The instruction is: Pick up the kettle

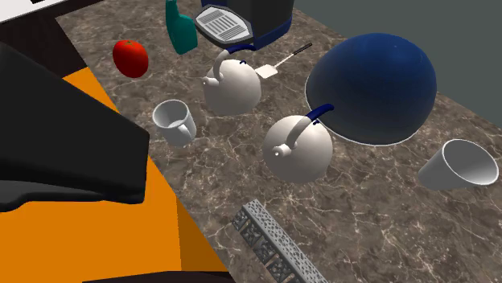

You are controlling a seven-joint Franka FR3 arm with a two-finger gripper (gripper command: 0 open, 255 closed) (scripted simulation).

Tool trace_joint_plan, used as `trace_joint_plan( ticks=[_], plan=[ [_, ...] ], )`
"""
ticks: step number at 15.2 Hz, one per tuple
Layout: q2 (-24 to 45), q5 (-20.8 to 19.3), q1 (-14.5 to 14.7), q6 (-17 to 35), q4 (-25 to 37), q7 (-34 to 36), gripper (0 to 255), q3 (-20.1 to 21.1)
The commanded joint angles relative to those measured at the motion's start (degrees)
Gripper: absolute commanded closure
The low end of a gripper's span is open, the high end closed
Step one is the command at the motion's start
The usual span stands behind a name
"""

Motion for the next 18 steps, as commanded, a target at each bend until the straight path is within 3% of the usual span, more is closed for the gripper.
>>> trace_joint_plan(
  ticks=[1,9,18],
  plan=[
    [0.0,0.0,0.0,0.0,0.0,0.0,0,0.0],
    [14.7,-0.1,-4.6,12.9,1.5,8.2,0,-1.3],
    [32.3,0.5,-8.9,23.9,7.6,16.6,0,-3.9]
  ],
)
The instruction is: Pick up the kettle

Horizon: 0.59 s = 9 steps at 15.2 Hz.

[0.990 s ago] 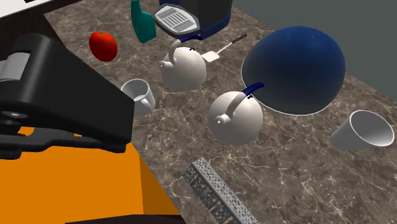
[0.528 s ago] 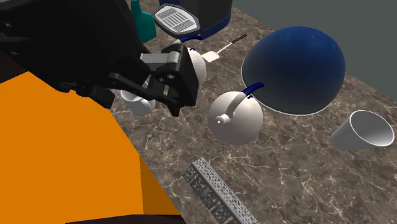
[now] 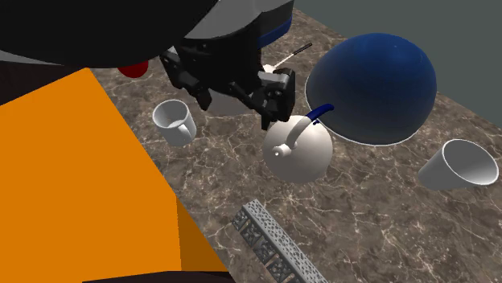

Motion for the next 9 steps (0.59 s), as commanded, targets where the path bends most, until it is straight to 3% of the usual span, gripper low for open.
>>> trace_joint_plan(
  ticks=[1,9],
  plan=[
    [4.2,0.3,-0.9,2.2,1.9,1.7,0,-0.7],
    [19.4,3.0,-4.1,8.4,10.3,7.5,0,-3.9]
  ],
)
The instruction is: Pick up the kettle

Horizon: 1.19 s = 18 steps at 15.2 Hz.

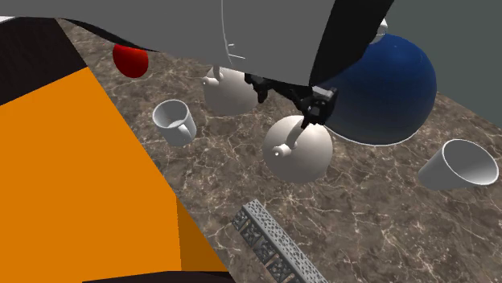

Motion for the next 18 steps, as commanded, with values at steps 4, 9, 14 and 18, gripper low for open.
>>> trace_joint_plan(
  ticks=[4,9,14,18],
  plan=[
    [9.5,2.7,-1.9,2.3,6.8,3.4,0,-1.7],
    [13.3,3.9,-2.7,4.9,7.8,3.9,0,-2.1],
    [15.2,4.5,-2.9,7.9,6.6,3.6,0,-1.9],
    [15.3,4.5,-2.9,8.0,6.6,3.6,255,-2.0]
  ],
)
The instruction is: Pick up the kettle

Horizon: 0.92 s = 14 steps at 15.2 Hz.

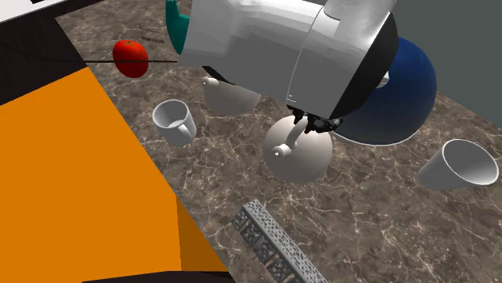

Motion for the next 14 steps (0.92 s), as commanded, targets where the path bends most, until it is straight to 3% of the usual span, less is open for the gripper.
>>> trace_joint_plan(
  ticks=[1,7,14],
  plan=[
    [0.1,0.0,0.0,0.0,0.0,0.0,255,0.0],
    [0.0,0.0,0.0,0.0,0.0,0.0,255,0.0],
    [-2.8,-0.8,0.2,-4.7,1.9,0.6,255,-0.3]
  ],
)
